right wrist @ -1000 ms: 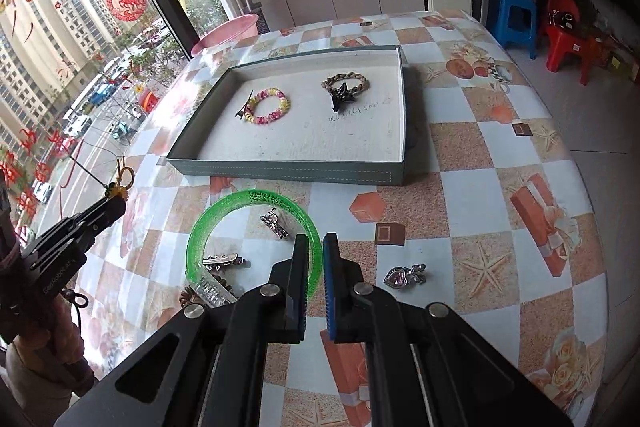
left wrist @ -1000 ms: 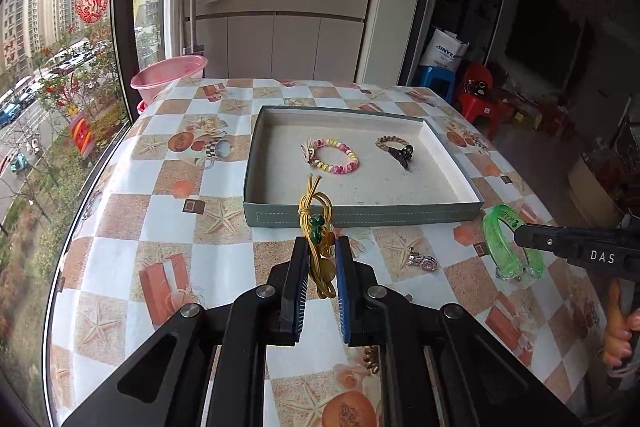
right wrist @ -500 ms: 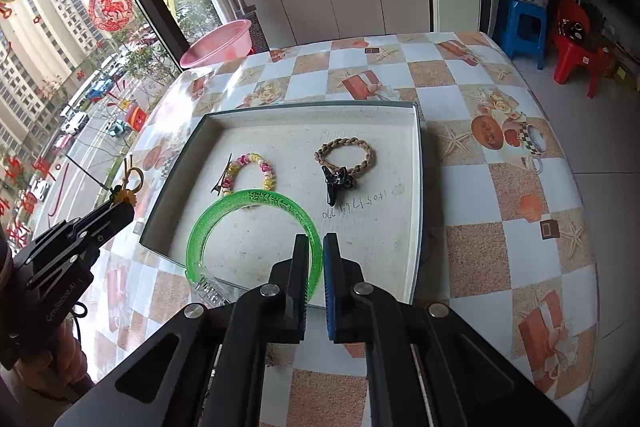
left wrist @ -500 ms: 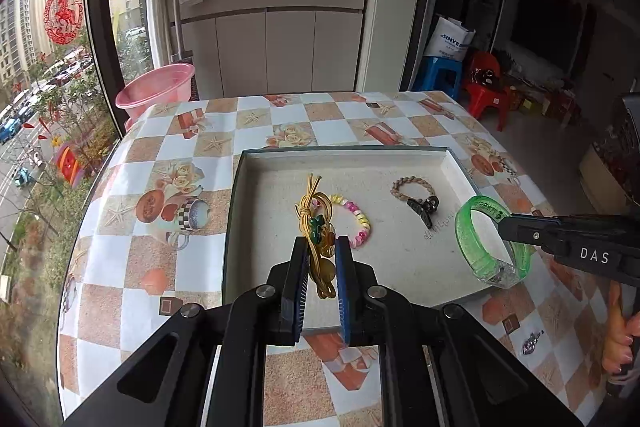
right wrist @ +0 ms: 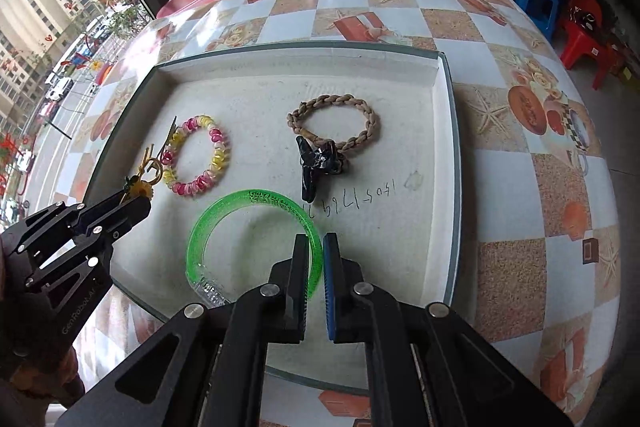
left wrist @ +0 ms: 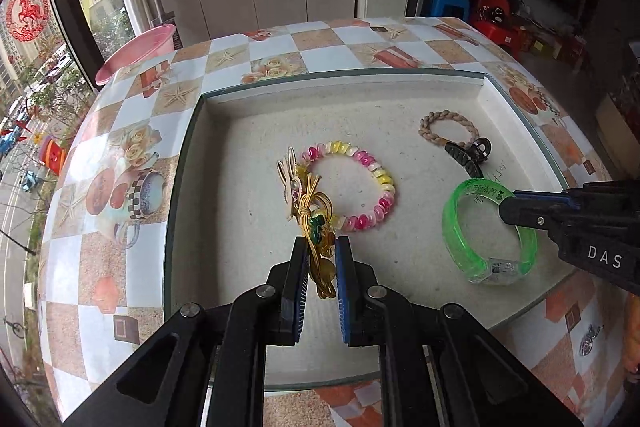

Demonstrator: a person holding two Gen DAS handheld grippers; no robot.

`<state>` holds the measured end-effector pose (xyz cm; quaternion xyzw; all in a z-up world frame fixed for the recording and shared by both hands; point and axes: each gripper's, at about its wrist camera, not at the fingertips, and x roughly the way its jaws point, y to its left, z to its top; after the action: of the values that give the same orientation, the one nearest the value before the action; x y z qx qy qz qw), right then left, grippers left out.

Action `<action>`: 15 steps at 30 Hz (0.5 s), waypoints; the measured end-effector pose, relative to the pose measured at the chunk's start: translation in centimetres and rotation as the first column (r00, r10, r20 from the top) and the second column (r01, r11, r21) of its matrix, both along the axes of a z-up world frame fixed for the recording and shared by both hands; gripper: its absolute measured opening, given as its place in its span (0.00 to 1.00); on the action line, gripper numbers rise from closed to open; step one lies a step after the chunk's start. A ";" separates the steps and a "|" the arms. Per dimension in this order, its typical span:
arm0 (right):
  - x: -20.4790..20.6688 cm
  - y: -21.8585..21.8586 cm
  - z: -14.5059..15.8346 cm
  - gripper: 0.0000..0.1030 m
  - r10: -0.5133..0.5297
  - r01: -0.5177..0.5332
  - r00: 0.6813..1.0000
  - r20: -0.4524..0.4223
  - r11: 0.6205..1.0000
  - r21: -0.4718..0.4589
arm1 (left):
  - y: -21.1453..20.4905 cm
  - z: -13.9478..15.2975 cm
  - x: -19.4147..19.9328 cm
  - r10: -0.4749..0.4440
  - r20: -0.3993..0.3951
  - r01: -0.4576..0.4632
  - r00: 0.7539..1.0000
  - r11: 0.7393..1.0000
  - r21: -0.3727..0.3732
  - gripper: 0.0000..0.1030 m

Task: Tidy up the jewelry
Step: 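Carry the bangle and hair tie into the tray and open both tools to release them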

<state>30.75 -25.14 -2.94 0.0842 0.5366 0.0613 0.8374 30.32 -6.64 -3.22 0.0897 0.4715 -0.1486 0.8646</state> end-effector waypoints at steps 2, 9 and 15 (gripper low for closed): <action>0.4 -0.2 -0.3 0.07 -0.007 0.007 1.000 0.000 1.000 -0.008 | -0.1 -0.5 0.6 0.007 -0.009 -0.007 1.000 1.000 0.004 0.25; 2.2 -0.7 -0.3 0.07 -0.033 0.035 0.999 0.035 0.997 -0.062 | -0.6 -1.1 1.8 0.022 0.002 -0.022 1.000 0.999 0.027 0.25; 2.5 -0.6 -0.5 0.08 -0.028 0.033 0.998 0.056 0.996 -0.085 | -1.3 -1.2 1.7 0.009 0.046 -0.013 0.999 0.996 0.085 0.26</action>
<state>33.30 -25.72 -3.41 0.0546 0.5144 0.0275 0.8553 31.98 -7.95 -4.45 0.1273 0.4582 -0.1216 0.8712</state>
